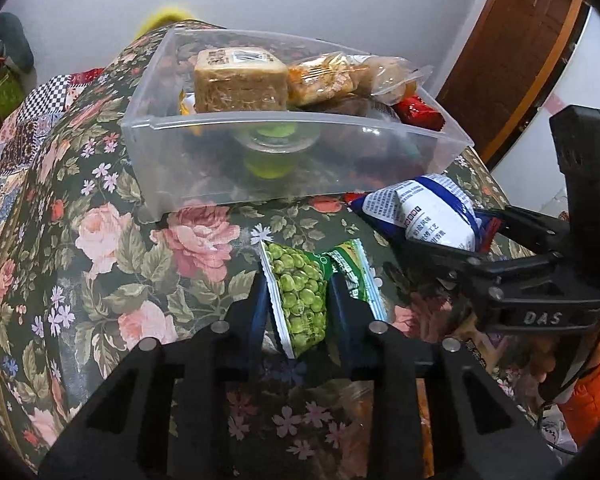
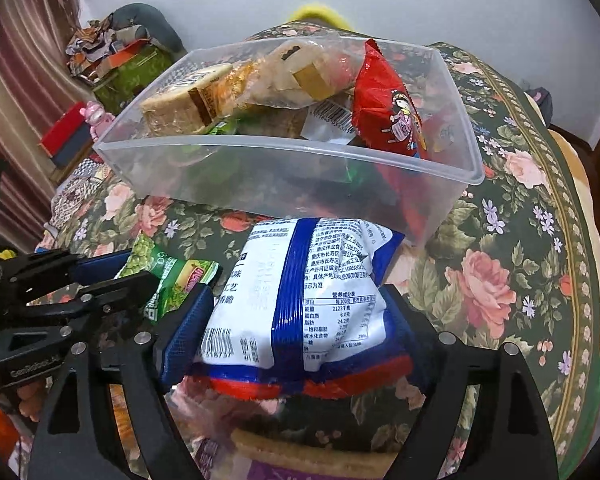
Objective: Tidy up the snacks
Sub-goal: 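Grasp the green pea snack bag with the left tool while the right tool grasps the white-blue chip bag, then carry the pea bag and chip bag over the clear box and release both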
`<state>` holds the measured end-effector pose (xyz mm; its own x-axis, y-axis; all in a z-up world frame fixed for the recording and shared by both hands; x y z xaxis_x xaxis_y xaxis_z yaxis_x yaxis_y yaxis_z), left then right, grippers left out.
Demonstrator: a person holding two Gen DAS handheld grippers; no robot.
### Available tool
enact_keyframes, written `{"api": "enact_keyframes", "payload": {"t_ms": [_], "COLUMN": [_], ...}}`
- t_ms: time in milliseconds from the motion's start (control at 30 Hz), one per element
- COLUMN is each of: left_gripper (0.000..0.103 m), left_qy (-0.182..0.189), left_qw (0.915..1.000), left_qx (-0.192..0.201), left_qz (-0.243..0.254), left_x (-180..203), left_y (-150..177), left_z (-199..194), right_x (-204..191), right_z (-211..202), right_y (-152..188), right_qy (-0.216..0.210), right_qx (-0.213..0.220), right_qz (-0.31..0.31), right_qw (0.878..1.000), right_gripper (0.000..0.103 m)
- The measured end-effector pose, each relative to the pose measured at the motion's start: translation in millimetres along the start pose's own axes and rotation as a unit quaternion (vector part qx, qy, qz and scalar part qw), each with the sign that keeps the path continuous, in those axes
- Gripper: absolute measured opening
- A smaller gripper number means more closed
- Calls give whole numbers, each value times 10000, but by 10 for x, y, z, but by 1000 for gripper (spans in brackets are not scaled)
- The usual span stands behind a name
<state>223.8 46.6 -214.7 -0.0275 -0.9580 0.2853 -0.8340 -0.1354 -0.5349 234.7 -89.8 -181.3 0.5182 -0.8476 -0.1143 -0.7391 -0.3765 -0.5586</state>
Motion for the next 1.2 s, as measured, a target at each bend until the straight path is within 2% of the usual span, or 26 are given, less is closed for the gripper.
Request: {"api": "enact_keyframes", "payload": {"t_ms": [100, 333, 700, 1000, 1200], "left_gripper": [23, 19, 19, 19, 19], "left_qy": [-112, -221, -273, -343, -482], "left_qw": [9999, 9993, 9958, 9912, 9886], "left_qx": [45, 248, 821, 1229, 1409], "left_qz": [51, 175, 300, 355, 235], "left_x": [41, 131, 260, 279, 167], "left_y": [-3, -57, -347, -708, -977], "left_z": [-23, -235, -666, -825, -793], "right_x": [20, 24, 68, 62, -20], "right_z": [-48, -171, -628, -823, -744], "right_y": [11, 74, 2, -318, -670], "right_qy": [-13, -63, -116, -95, -82], "right_qx": [81, 165, 654, 1070, 1185], "right_qz": [-19, -112, -115, -98, -279], "right_qw": [10000, 9998, 9977, 9942, 9925], "right_gripper": [69, 62, 62, 62, 62]}}
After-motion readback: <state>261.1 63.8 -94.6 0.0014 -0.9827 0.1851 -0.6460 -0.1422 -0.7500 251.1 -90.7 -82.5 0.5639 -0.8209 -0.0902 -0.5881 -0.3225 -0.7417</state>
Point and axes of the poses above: each gripper's, at about its wrist camera, not at the fingertips, and z roughly the way its jaws point, x to its right, y to its underside, the point moved 2 cm from there along z, roughly the way its jaws point, and after that the axes turned 6 degrees about -z, right-handed, at the moved point
